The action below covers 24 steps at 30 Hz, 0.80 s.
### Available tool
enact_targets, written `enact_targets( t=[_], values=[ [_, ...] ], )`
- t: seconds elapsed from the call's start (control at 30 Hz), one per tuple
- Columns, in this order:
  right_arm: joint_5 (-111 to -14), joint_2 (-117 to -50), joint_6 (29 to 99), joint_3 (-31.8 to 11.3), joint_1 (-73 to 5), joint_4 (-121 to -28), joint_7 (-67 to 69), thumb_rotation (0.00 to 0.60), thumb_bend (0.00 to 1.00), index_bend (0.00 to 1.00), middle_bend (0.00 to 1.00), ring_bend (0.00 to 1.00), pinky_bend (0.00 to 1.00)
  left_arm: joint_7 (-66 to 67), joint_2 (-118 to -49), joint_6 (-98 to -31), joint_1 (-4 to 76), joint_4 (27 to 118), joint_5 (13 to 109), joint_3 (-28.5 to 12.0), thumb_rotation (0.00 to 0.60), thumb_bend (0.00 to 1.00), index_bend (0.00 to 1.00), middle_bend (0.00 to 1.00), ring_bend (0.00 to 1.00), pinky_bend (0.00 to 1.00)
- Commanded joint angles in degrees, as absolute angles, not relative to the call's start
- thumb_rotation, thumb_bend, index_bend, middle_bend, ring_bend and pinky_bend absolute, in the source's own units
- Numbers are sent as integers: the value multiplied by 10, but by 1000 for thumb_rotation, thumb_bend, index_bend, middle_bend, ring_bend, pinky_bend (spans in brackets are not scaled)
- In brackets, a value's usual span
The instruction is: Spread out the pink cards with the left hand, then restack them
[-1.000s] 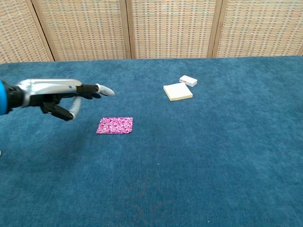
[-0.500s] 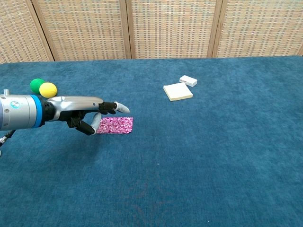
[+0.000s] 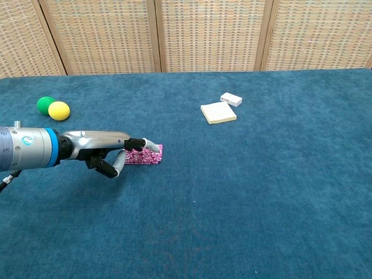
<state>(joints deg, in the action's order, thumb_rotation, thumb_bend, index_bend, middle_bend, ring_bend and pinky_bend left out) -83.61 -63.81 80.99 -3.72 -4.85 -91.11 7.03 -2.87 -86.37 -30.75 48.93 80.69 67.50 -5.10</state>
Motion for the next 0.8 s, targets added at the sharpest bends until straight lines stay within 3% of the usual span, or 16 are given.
enact_targets(
  t=[0.03, 0.8],
  values=[
    [-836, -638, 810, -37, -48, -911, 70, 600, 1, 0, 0, 0, 0, -16, -858, -305, 493, 815, 663, -45, 600, 1000, 68, 0, 0, 0],
    [-835, -638, 810, -37, -49, -913, 67, 600, 1, 0, 0, 0, 0, 78, -812, -328, 501, 912, 633, 5, 600, 1000, 72, 0, 0, 0]
  ],
)
